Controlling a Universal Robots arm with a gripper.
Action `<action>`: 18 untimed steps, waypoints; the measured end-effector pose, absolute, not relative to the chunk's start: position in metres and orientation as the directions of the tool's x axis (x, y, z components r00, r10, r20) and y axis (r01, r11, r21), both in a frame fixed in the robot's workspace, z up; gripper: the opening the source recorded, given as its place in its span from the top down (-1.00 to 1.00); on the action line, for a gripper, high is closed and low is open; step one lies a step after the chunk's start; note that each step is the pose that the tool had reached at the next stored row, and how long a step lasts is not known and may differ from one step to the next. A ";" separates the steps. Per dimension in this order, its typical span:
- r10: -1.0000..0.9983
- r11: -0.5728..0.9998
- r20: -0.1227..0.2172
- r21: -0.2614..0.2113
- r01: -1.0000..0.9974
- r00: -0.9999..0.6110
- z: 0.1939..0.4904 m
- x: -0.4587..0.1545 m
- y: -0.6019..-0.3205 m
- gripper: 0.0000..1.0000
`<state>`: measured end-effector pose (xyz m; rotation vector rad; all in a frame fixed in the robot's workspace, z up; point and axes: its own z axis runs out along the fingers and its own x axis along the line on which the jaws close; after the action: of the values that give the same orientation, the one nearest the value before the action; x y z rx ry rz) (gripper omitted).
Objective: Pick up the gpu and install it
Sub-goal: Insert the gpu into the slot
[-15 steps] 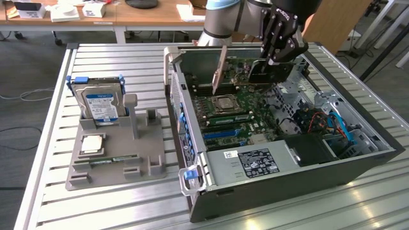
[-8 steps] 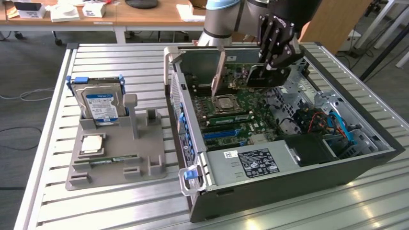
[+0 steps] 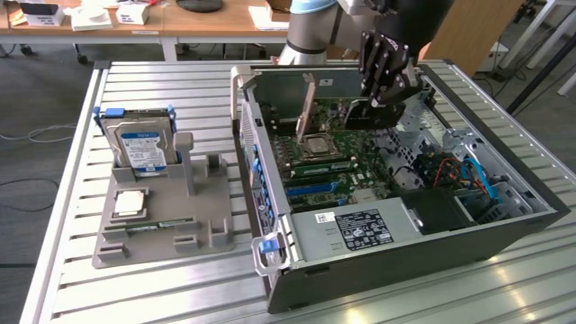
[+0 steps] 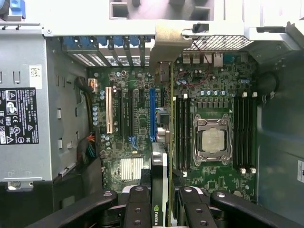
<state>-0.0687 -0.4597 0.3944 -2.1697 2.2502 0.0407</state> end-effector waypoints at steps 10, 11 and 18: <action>-0.999 0.036 -0.030 0.008 -0.999 -0.037 0.377 -0.069 -0.460 0.46; -0.999 0.036 -0.030 0.008 -0.999 -0.037 0.375 -0.069 -0.460 0.46; -0.999 0.036 -0.030 0.008 -0.999 -0.037 0.366 -0.069 -0.460 0.46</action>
<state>-0.0687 -0.4597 0.3660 -2.1691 2.2496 0.0420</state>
